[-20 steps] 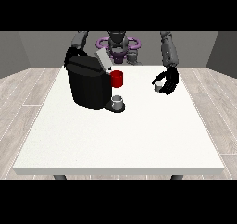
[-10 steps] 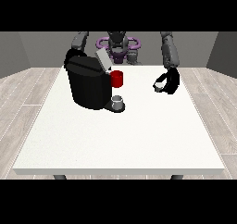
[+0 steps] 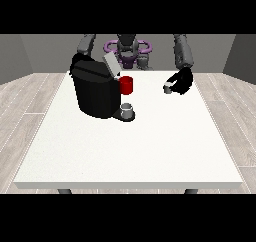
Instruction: Insert the coffee pod into the coffee machine and close the lid
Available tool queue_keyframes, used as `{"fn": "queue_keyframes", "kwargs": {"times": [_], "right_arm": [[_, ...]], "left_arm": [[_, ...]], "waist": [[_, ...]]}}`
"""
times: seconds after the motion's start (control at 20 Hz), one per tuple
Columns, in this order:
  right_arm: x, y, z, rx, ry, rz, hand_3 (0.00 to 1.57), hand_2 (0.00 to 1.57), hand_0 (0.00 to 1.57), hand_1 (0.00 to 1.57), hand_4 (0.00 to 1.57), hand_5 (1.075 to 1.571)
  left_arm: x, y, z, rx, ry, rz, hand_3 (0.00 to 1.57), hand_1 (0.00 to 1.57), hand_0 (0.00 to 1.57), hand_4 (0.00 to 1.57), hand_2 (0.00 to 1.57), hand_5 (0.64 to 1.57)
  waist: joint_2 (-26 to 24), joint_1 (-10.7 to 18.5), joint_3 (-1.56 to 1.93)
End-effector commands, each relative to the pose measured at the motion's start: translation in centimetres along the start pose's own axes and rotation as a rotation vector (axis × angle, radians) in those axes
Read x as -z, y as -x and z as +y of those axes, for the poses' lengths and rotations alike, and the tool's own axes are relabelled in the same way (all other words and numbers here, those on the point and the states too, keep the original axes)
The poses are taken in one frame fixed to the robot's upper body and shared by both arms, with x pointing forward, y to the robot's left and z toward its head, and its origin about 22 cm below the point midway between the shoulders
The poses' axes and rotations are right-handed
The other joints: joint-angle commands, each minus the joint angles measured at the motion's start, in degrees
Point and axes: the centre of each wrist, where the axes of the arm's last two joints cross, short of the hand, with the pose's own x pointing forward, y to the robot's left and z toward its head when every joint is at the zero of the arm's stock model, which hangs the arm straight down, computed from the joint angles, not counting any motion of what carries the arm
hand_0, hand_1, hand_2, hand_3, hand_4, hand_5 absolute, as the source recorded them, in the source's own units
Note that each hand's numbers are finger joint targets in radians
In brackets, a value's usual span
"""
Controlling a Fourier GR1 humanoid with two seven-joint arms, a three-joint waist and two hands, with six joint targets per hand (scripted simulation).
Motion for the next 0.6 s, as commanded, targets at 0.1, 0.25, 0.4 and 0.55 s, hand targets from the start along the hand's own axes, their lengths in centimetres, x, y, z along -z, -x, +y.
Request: {"fn": "queue_keyframes", "kwargs": {"times": [0.1,0.25,0.4,0.55], "right_arm": [[0.5,1.4,-1.0,0.004,0.023,0.056,0.00,0.00,0.00,0.00,0.51,1.571],[0.2,0.7,0.0,-0.029,-0.035,0.020,0.00,0.00,0.00,0.00,0.46,1.571],[0.6,2.2,-2.5,0.008,0.016,0.020,0.00,0.00,0.00,0.00,0.50,1.571],[1.0,0.1,1.5,0.019,-0.051,-0.030,0.00,0.00,0.00,0.00,0.48,1.571]], "left_arm": [[2.2,-3.5,2.0,-0.001,0.057,-0.080,1.34,1.29,1.29,0.56,1.36,1.571],[3.0,-4.3,4.8,0.018,0.024,-0.092,1.29,1.26,1.26,0.54,1.33,1.571],[3.6,-6.2,6.8,0.006,0.043,-0.192,1.29,1.25,1.25,0.56,1.33,1.571],[4.8,-8.0,6.4,-0.004,-0.015,-0.162,1.28,1.25,1.25,0.54,1.33,1.571]], "waist": [[-3.95,1.84,0.01],[-2.68,-1.79,-0.01],[-3.54,1.15,0.03],[-1.03,-2.86,0.00]]}}
